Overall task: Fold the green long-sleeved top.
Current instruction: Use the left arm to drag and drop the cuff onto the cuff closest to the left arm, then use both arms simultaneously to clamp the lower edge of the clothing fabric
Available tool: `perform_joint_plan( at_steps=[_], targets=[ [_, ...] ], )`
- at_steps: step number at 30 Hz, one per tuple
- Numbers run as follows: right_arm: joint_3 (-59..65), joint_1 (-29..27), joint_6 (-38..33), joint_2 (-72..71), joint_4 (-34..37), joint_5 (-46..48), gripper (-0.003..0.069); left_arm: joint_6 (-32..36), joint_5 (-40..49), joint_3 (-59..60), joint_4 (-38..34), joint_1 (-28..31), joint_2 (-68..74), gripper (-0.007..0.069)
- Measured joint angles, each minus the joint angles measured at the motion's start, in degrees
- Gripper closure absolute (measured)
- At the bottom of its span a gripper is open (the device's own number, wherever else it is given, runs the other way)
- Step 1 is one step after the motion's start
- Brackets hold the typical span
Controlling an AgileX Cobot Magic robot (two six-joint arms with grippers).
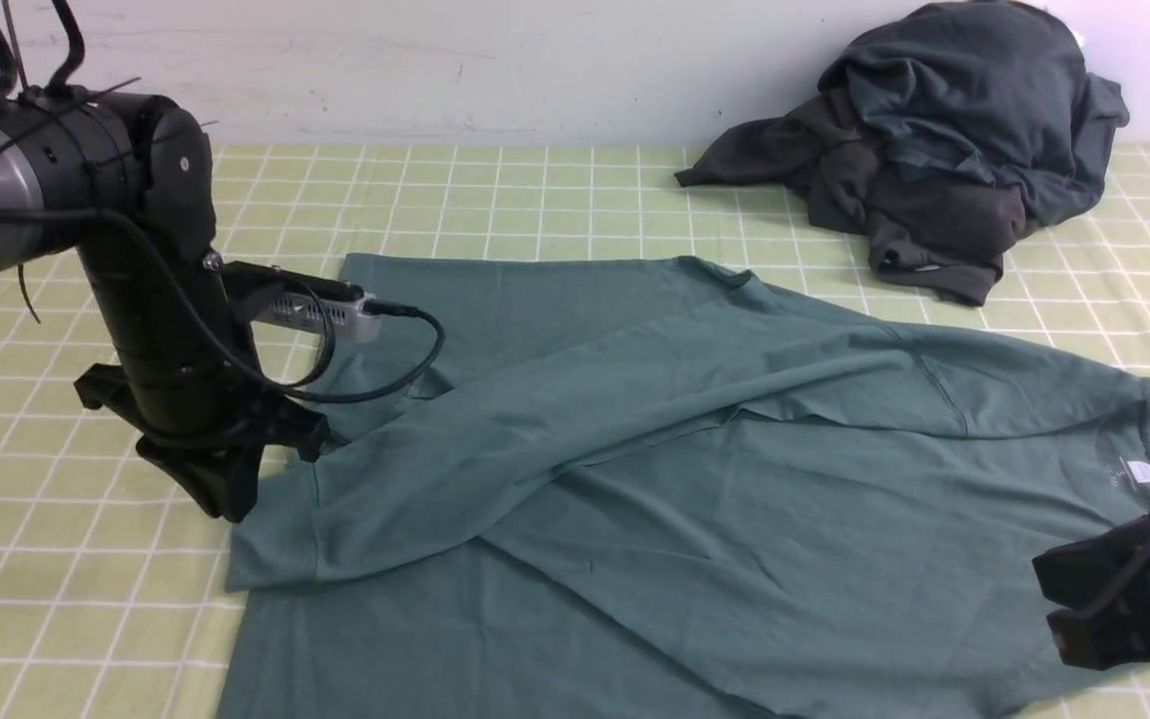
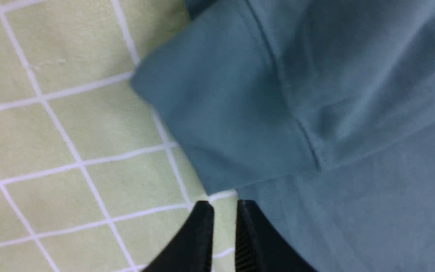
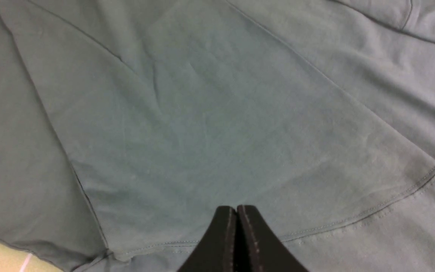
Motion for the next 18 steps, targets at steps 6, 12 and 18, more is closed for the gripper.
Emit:
perform_joint_plan(
  at_steps=[6, 12, 18],
  targets=[
    [0.00, 0.00, 0.00, 0.00, 0.27, 1.02, 0.0665, 2.83, -0.64, 9.52, -1.96, -8.95, -9.64, 0.0344],
    [0.00, 0.00, -2.09, 0.00, 2.55, 1.36, 0.0665, 15.26, -3.40, 26.18, -2.09, -19.06, -19.49, 0.0234],
    [0.00, 0.00, -7.14, 0.00, 7.30, 1.42, 0.0665, 26.62, -15.87, 39.75, -0.11, -22.80, -22.25, 0.0214]
  ],
)
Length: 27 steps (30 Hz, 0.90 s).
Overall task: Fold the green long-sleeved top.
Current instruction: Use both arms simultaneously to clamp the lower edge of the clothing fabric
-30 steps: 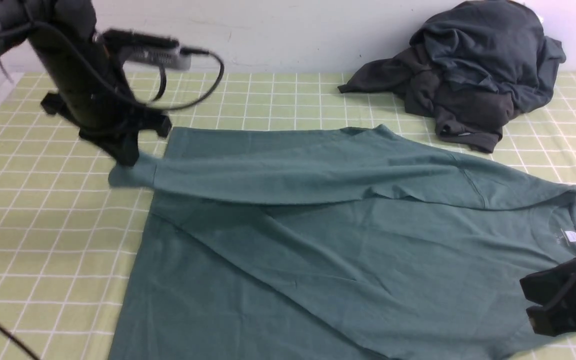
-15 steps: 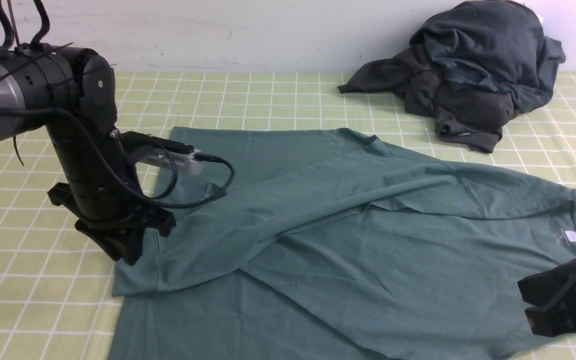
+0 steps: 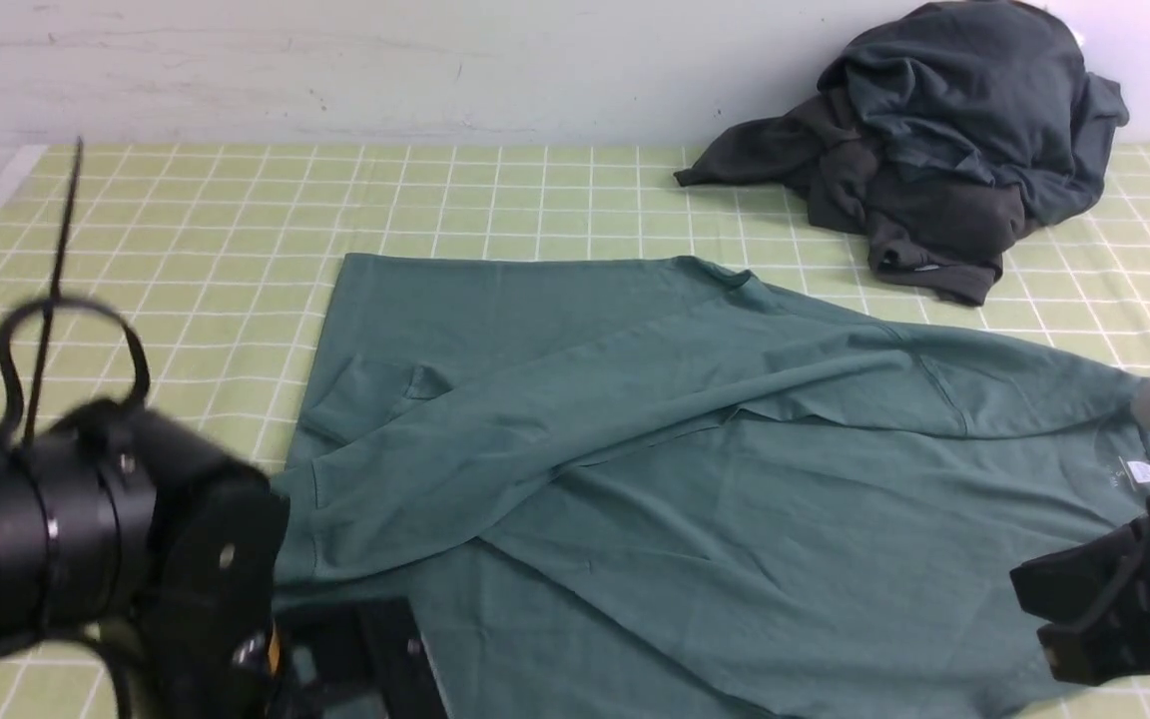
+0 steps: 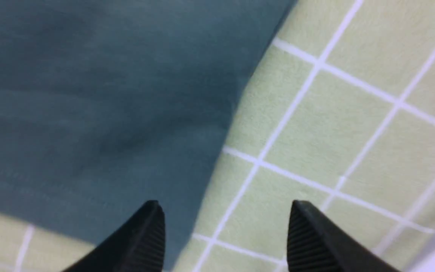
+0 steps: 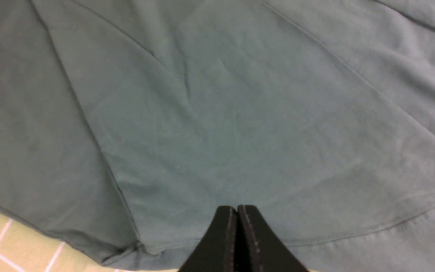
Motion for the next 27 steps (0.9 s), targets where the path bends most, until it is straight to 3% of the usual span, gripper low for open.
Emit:
perform_joint_plan(
  at_steps=[7, 10, 21, 27],
  targets=[
    [0.00, 0.00, -4.70, 0.00, 4.00, 0.86, 0.0665, -0.33, -13.73, 6.56, 2.90, 0.00, 0.22, 0.0260],
    [0.00, 0.00, -5.43, 0.00, 4.73, 1.09, 0.0665, -0.19, -14.19, 6.93, 3.17, 0.00, 0.27, 0.0288],
    [0.00, 0.00, -6.99, 0.00, 5.22, 1.75, 0.0665, -10.12, -12.90, 5.70, 7.00, -0.31, -1.63, 0.0578],
    [0.00, 0.05, -7.71, 0.00, 5.31, 1.77, 0.0665, -11.87, -12.84, 5.58, 7.21, -0.31, -4.71, 0.0618]
  ],
)
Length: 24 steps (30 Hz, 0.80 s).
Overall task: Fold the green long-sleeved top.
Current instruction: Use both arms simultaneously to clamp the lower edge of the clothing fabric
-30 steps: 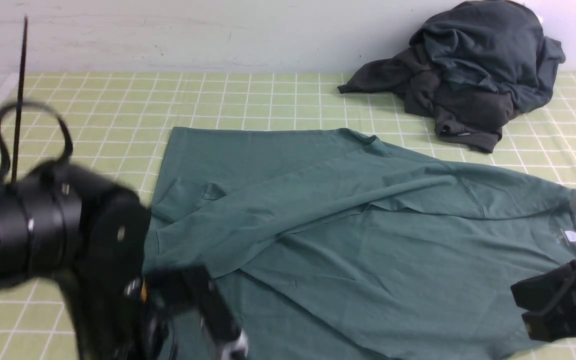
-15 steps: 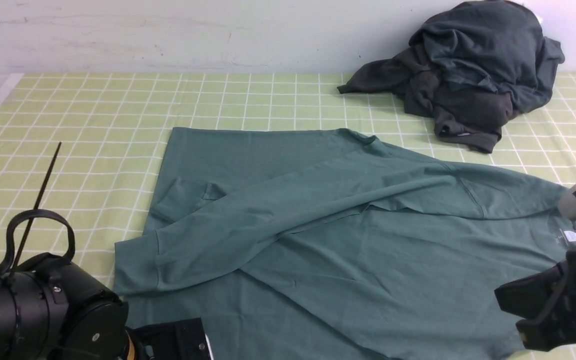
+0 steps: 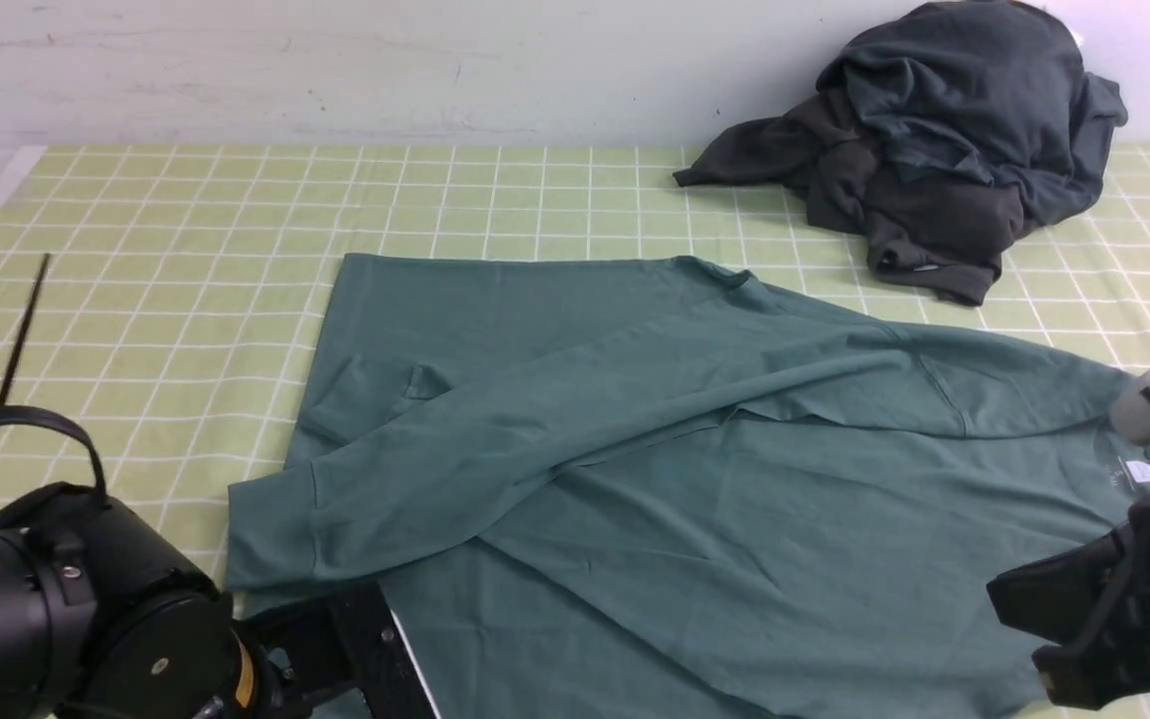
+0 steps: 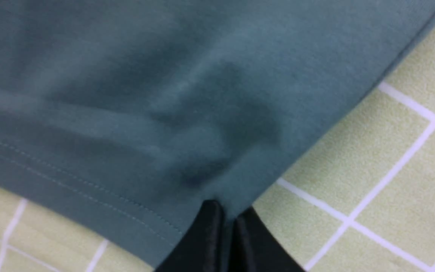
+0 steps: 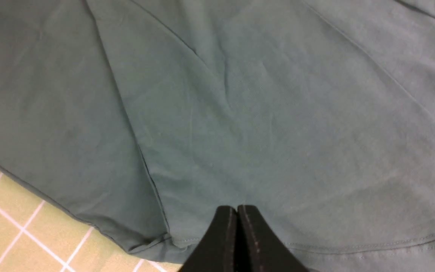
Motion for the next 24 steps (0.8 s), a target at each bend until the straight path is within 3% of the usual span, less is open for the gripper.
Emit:
perform_joint_plan(
  at_steps=[8, 12, 15, 16, 19, 24],
  targets=[
    [0.07, 4.14, -20.56, -6.31, 4.11, -3.72, 0.0665, -11.92, 0.78, 0.00, 1.50, 0.00, -8.43, 0.0618],
    [0.07, 4.20, -30.18, -3.23, -0.06, -8.06, 0.0648, -17.36, 1.14, 0.00, 1.97, 0.00, -10.48, 0.0618],
    [0.07, 4.20, -30.81, 3.16, -10.10, -6.57, 0.0580, -18.88, 1.25, 0.00, 1.70, 0.00, -10.48, 0.0618],
    [0.07, 4.20, -30.70, 3.63, -10.10, -6.40, 0.0574, -18.95, 1.30, 0.00, 1.62, 0.00, -10.48, 0.0618],
    [0.07, 4.25, -26.90, 12.37, -24.67, -4.81, 0.0453, -19.16, 1.48, 0.00, 1.34, 0.00, -10.53, 0.0618],
    [0.07, 4.25, -20.96, 21.77, -40.47, -6.33, 0.0386, -19.29, 1.56, 0.00, 0.16, 0.00, -10.77, 0.0618]
  ],
)
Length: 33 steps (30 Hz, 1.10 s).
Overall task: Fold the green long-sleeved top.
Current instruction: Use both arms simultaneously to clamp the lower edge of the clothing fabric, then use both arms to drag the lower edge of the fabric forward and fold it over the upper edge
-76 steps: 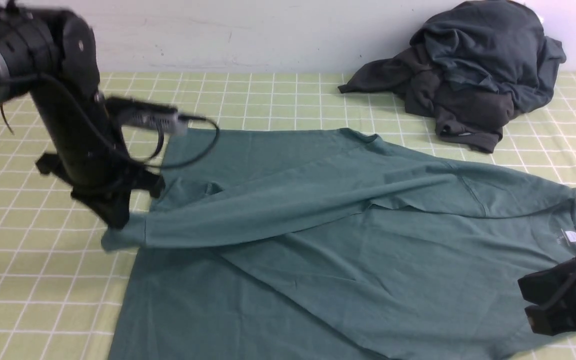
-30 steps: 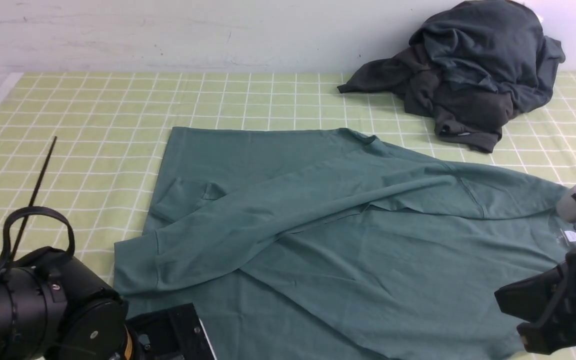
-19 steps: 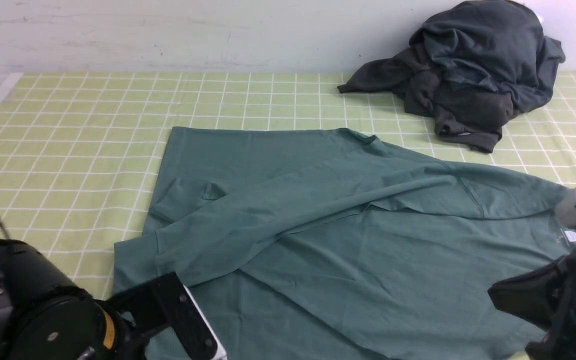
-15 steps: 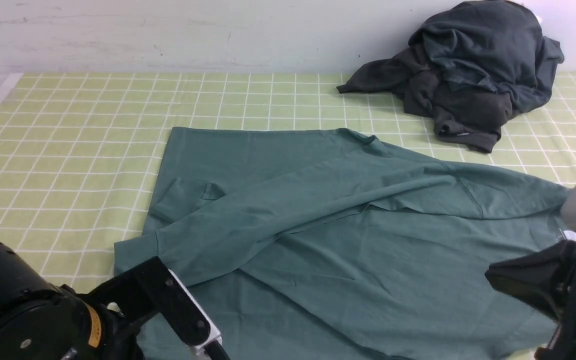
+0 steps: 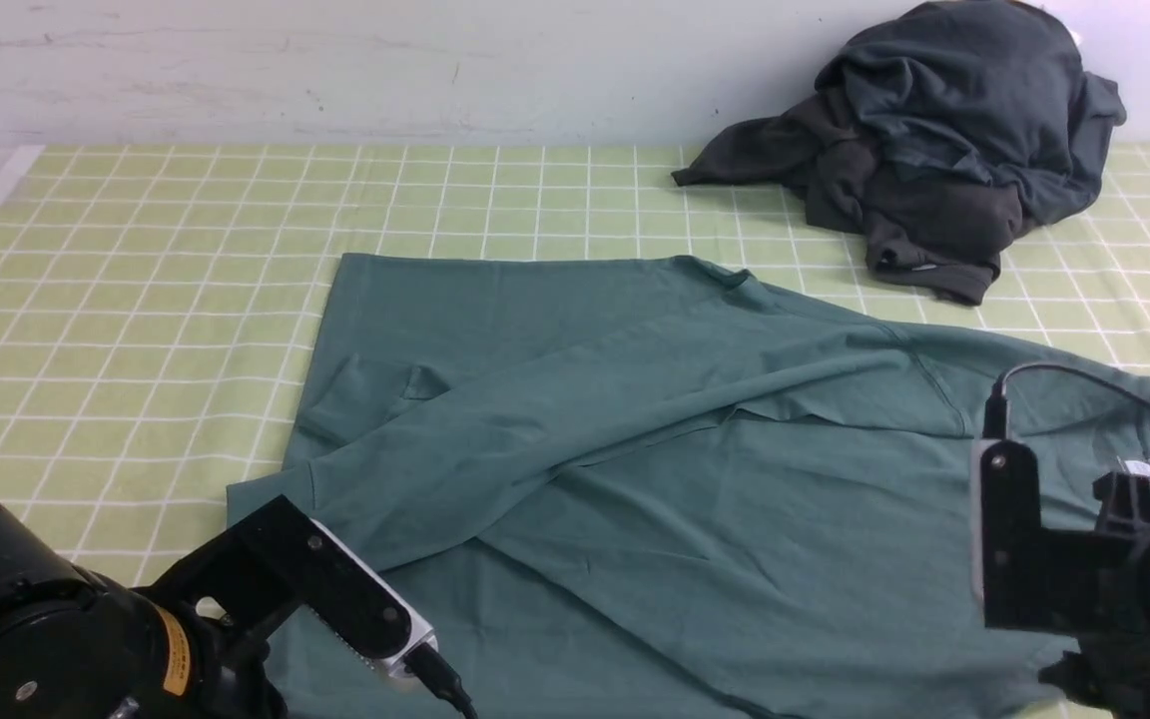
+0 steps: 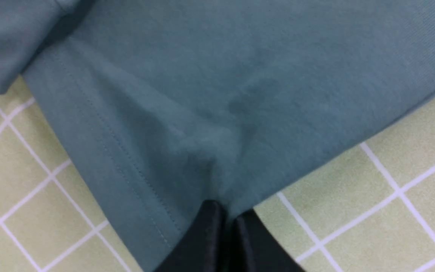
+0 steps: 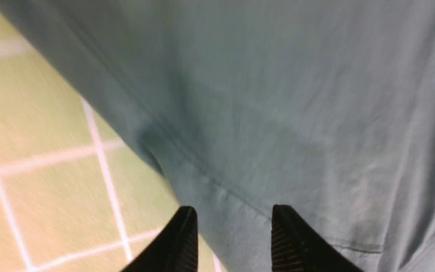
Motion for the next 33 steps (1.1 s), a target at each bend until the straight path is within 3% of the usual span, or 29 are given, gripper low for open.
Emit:
perform_joint_plan(
  at_steps=[8, 12, 13, 14, 18, 26, 33],
  targets=[
    [-0.06, 0.00, 2.68, 7.53, -5.60, -2.21, 0.0391, 0.36, 0.05, 0.00, -1.02, 0.00, -0.05, 0.0618],
    [-0.12, 0.00, 2.98, 7.65, -5.80, -2.96, 0.0464, 0.38, 0.05, 0.00, -1.28, 0.00, -0.05, 0.0618],
    [-0.18, 0.00, 4.07, 7.65, -5.75, -2.90, 0.0543, 0.38, 0.05, 0.00, -1.71, 0.00, -0.05, 0.0618],
    [-0.18, 0.00, 4.96, 7.58, -5.75, -2.74, 0.0578, 0.38, 0.21, 0.00, -2.09, 0.00, -0.05, 0.0618],
    [-0.57, 0.00, 10.74, 4.47, -5.54, 0.00, 0.0657, 0.38, 2.03, -0.44, -3.62, 0.00, -0.05, 0.0618],
    [-9.64, 0.00, 20.55, -1.04, -8.46, 5.84, 0.0659, -1.00, 7.48, -13.02, -0.03, 0.76, 0.48, 0.0618],
    [-22.55, -3.35, 25.92, 7.63, -11.39, -3.34, 0.0659, -4.04, 2.70, -32.73, 4.22, 11.33, 12.72, 0.0618]
  ],
)
